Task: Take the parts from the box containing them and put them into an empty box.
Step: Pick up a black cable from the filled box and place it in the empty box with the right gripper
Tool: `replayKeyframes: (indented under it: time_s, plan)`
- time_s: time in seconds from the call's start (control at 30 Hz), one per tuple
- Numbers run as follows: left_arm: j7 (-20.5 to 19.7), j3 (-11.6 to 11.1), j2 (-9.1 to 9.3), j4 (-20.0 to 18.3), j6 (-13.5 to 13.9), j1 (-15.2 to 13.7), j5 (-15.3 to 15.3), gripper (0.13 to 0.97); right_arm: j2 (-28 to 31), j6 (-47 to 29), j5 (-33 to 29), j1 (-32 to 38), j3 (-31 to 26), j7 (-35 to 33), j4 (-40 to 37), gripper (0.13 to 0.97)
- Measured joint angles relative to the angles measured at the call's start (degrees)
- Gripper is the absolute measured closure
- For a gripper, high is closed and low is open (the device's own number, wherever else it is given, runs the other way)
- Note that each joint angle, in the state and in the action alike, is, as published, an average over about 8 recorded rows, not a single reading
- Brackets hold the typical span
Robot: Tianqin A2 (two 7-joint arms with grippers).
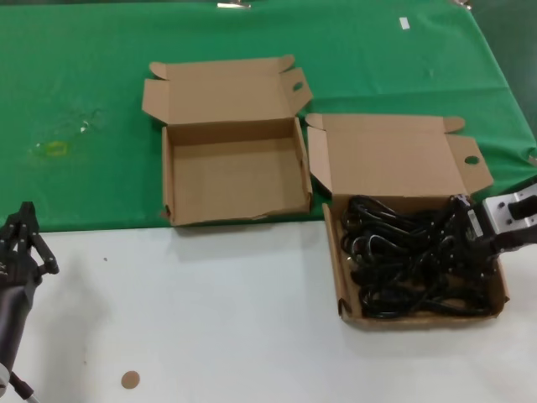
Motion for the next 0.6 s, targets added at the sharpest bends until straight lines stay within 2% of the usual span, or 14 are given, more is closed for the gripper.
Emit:
replayKeyframes:
  time_s: [0.33,0.6]
  plan:
    - [0.00,0.00,0.00,0.00,0.00,0.00,0.00,0.953,0.27,-4.47,1.08,3.77,0.83,5.34,3.68,0.870]
    - [0.00,0.00,0.00,0.00,0.00,0.00,0.00,0.953,-4.46,-6.15,0.32,11.40,0.03,7.29,1.09,0.874]
